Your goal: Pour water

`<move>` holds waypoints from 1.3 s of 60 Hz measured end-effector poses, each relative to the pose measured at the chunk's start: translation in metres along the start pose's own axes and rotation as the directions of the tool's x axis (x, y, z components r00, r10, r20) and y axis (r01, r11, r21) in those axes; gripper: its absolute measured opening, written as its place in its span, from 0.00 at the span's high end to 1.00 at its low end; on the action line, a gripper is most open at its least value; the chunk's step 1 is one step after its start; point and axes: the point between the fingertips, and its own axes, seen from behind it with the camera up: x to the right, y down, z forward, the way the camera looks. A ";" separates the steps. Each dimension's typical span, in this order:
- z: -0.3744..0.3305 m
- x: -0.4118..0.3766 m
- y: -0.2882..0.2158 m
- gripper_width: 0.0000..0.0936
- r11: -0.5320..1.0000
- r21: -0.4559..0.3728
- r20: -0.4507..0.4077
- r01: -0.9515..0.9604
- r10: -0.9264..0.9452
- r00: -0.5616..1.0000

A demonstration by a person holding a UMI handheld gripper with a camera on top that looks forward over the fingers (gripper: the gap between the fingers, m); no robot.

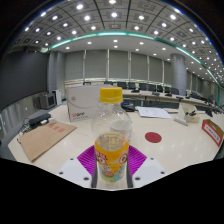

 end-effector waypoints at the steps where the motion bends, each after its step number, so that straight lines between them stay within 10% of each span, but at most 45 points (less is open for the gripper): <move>1: 0.001 -0.005 -0.005 0.57 1.000 0.003 0.010 -0.004 0.004 1.000; 13: 0.021 -0.073 -0.089 0.57 0.939 0.037 0.207 -0.343 0.328 0.922; 23: 0.058 -0.105 -0.156 0.57 0.576 -0.118 0.367 -0.809 0.782 0.504; 51: 0.153 -0.083 -0.167 0.57 -0.391 -0.401 0.250 -0.828 0.823 -0.510; 67: 0.165 -0.087 -0.150 0.57 -0.396 -0.423 0.190 -0.815 0.841 -0.507; 78: 0.145 -0.075 -0.165 0.57 -0.038 -0.382 0.258 -0.923 0.955 -0.146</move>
